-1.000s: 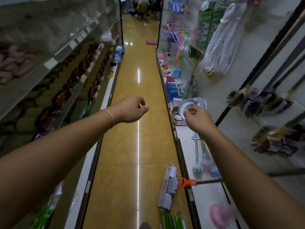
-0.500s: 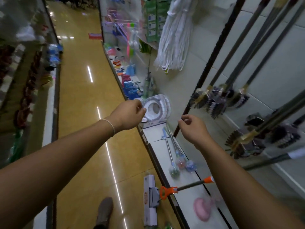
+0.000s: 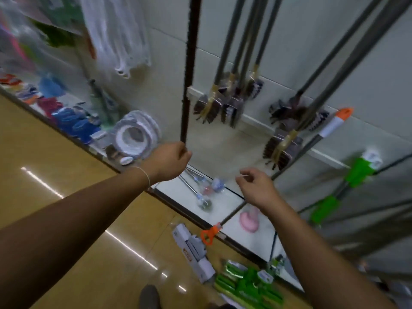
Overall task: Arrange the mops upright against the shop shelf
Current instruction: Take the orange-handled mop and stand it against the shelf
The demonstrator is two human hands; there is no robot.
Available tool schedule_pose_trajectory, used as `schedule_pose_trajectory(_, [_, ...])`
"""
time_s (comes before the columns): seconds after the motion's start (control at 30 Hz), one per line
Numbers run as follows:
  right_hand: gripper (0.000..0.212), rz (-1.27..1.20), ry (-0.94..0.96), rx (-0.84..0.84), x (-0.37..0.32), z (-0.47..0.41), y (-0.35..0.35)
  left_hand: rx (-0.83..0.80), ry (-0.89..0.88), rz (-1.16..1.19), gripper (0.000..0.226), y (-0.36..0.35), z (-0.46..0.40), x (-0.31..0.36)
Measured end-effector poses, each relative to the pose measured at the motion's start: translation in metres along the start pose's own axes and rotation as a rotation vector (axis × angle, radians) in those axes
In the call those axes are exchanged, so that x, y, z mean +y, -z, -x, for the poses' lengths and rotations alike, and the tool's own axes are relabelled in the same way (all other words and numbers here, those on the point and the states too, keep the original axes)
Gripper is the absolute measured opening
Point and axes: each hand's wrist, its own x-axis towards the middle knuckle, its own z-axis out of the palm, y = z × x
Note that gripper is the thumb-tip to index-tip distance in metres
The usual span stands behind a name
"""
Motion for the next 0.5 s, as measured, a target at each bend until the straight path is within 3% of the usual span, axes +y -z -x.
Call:
schedule_pose_trajectory(0.17, [0.033,-0.005,-0.206,0.066,0.07,0.008,0.014,-0.188,-0.149,0.046,0.029,-0.065,-0.023,0.024])
schedule_pose_trajectory(0.5, [0.037,0.055,-0.34,0.073,0.167,-0.049,0.063,-0.275,-0.211,0.022,0.027,-0.174,-0.066,0.059])
